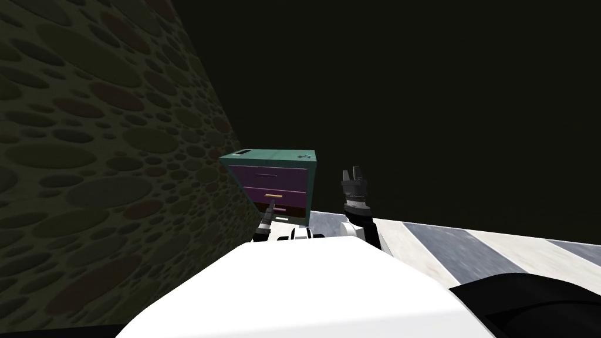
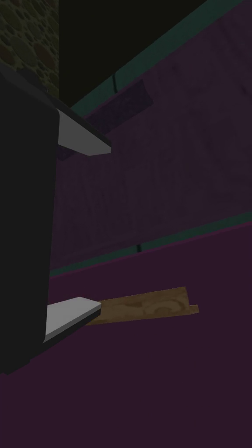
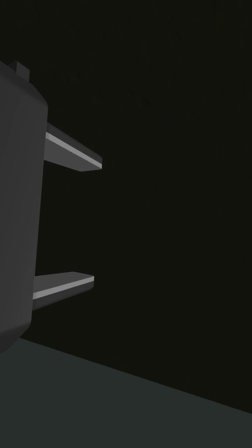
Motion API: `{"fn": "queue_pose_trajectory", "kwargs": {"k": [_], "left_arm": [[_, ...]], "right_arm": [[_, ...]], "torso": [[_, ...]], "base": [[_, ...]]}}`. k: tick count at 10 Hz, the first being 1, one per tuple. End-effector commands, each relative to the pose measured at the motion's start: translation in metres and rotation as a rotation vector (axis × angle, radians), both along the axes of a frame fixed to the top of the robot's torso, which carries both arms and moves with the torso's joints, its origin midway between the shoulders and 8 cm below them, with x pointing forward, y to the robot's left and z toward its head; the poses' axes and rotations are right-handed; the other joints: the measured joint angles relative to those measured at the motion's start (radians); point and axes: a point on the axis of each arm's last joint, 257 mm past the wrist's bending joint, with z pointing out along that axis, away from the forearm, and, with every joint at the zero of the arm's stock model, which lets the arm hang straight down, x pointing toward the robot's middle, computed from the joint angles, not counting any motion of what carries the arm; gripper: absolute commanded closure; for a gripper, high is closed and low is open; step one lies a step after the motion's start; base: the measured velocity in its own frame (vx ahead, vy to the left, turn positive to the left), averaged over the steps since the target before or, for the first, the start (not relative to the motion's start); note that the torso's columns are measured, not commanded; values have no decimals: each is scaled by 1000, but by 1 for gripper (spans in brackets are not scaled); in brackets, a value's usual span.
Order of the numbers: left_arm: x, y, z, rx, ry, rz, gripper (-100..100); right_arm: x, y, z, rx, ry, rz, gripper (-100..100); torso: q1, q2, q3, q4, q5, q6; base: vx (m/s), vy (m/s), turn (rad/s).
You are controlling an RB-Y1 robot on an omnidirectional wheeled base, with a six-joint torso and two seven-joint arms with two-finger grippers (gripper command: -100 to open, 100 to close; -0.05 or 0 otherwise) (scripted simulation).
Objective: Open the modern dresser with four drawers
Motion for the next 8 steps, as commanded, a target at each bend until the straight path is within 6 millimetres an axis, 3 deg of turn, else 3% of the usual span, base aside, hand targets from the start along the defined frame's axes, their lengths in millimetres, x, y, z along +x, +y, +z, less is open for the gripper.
{"fn": "queue_pose_trajectory", "kwargs": {"k": [1, 8], "left_arm": [[-5, 0, -19, 3, 33, -3, -100], [-20, -12, -68, -16, 126, -6, -100]], "right_arm": [[0, 0, 0, 0, 0, 0, 0], [0, 0, 0, 0, 0, 0, 0]], "torso": [[0, 2, 1, 0, 0, 0], [1, 2, 1, 0, 0, 0]], "base": [[72, 9, -27], [75, -2, -28]]}}
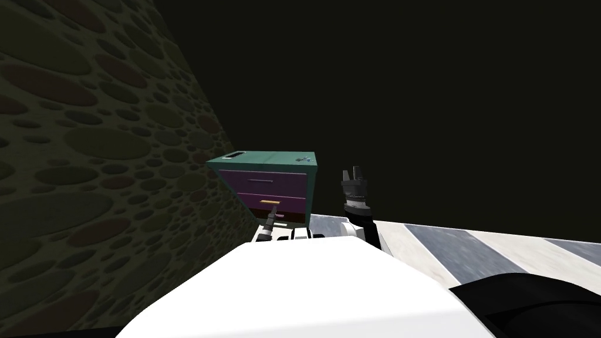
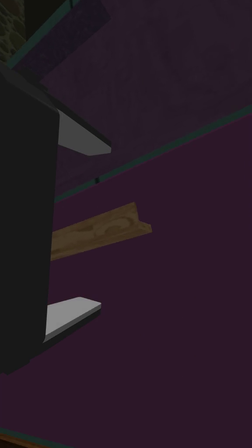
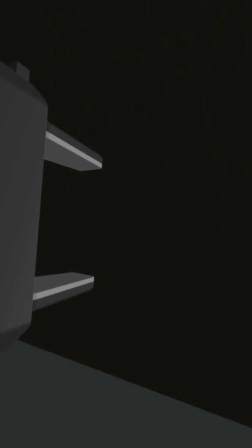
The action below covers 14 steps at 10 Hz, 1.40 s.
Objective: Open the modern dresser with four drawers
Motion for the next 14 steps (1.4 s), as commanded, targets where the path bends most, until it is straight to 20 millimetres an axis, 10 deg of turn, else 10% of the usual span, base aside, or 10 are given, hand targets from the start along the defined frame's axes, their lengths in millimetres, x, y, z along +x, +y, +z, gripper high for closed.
{"fn": "queue_pose_trajectory", "kwargs": {"k": [1, 5, 6, 14], "left_arm": [[-4, -13, -12, -30, 25, 2, -100], [10, -8, -5, -22, 17, 2, -100], [-2, -9, -9, -22, 19, 1, 100], [60, -3, -3, -22, 19, 1, 100]], "right_arm": [[0, 0, 0, 0, 0, 0, 0], [0, 0, 0, 0, 0, 0, 0], [0, 0, 0, 0, 0, 0, 0], [0, 0, 0, 0, 0, 0, 0]], "torso": [[0, 1, 1, 0, 0, 0], [-2, 0, 0, 0, 0, 0], [-1, 1, 0, 0, 0, 0], [-2, -1, -1, 0, 0, 0]], "base": [[69, 1, -22], [25, -10, -5], [-16, 5, 9], [-149, 4, -1]]}}
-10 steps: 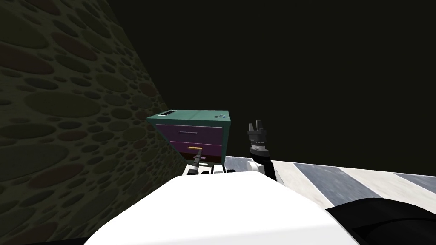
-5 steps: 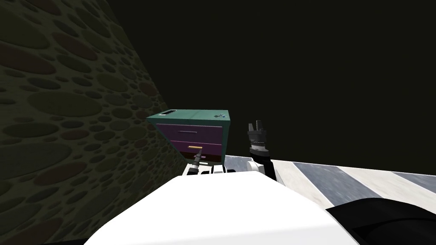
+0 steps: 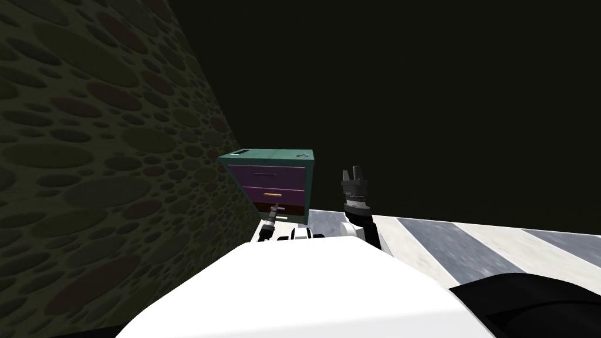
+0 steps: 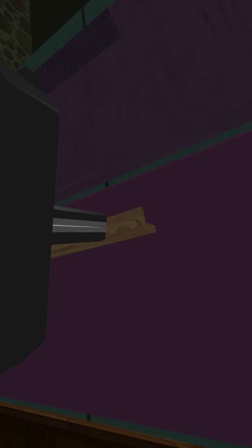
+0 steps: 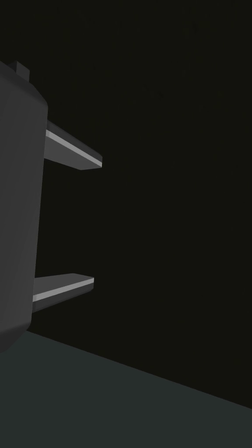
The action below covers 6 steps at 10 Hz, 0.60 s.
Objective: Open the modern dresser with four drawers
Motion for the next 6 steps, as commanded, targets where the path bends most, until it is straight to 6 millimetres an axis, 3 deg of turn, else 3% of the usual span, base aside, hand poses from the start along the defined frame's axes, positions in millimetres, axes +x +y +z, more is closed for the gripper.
{"fn": "queue_pose_trajectory", "kwargs": {"k": [1, 3, 4, 6], "left_arm": [[19, 2, 4, 0, 0, 1, 100], [23, 3, 4, 0, -1, 1, 100], [35, 7, 9, 3, 1, 6, -100], [43, 8, 12, 0, 6, 10, -100]], "right_arm": [[0, 0, 0, 0, 0, 0, 0], [0, 0, 0, 0, 0, 0, 0], [0, 0, 0, 0, 0, 0, 0], [0, 0, 0, 0, 0, 0, 0]], "torso": [[0, 0, 0, 0, 0, 0], [1, 2, 1, 1, 0, 0], [1, -3, -1, 0, 0, 0], [0, -8, -5, -2, 0, 0]], "base": [[-166, 8, 0], [-120, 5, -4], [65, -8, -31], [131, -23, -17]]}}
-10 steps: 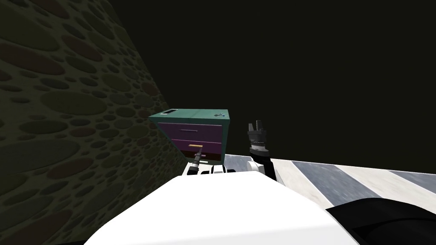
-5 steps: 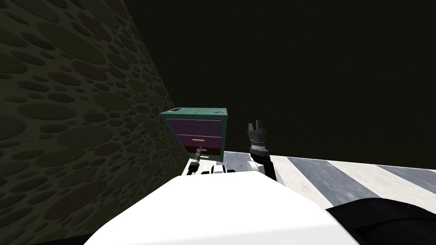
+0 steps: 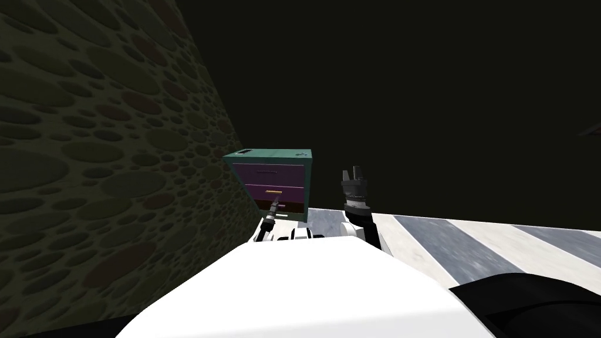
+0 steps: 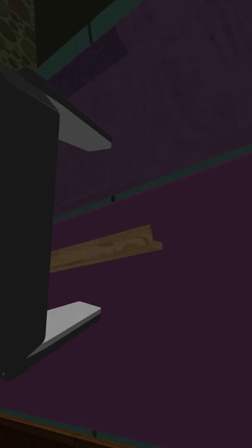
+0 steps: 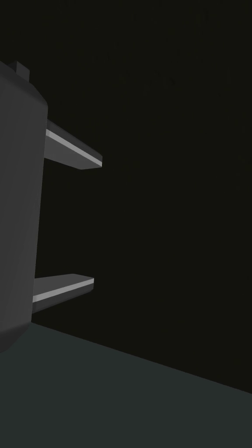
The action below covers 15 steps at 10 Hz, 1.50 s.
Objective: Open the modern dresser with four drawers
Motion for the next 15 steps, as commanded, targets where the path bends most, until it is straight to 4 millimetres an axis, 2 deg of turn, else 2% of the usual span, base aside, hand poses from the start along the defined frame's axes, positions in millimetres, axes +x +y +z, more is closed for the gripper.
{"fn": "queue_pose_trajectory", "kwargs": {"k": [1, 3, 4, 5, 6, 11, 15], "left_arm": [[13, -3, 1, -15, 15, 6, -100], [12, -2, 2, -13, 15, 6, -100], [24, -1, 8, -12, 15, 7, -100], [19, -2, 5, -13, 12, 6, -100], [20, -2, 6, -13, 14, 6, 100], [27, -5, 10, -12, 15, -8, 100], [23, -8, 6, -12, 24, -14, 100]], "right_arm": [[0, 0, 0, 0, 0, 0, 0], [0, 0, 0, 0, 0, 0, 0], [0, 0, 0, 0, 0, 0, 0], [0, 0, 0, 0, 0, 0, 0], [0, 0, 0, 0, 0, 0, 0], [0, 0, 0, 0, 0, 0, 0], [0, 0, 0, 0, 0, 0, 0]], "torso": [[0, 3, 2, 1, 0, 0], [1, 12, 7, 3, 0, 0], [2, 15, 10, 4, 1, 0], [1, 12, 8, 4, 0, 0], [1, 11, 7, 3, 0, 0], [2, 13, 8, 4, 0, -2], [0, 11, 7, 3, 0, 0]], "base": [[157, -34, -14], [75, -16, -2], [57, -19, -8], [34, -12, -3], [0, 0, 0], [-179, 19, 23], [-141, 12, 21]]}}
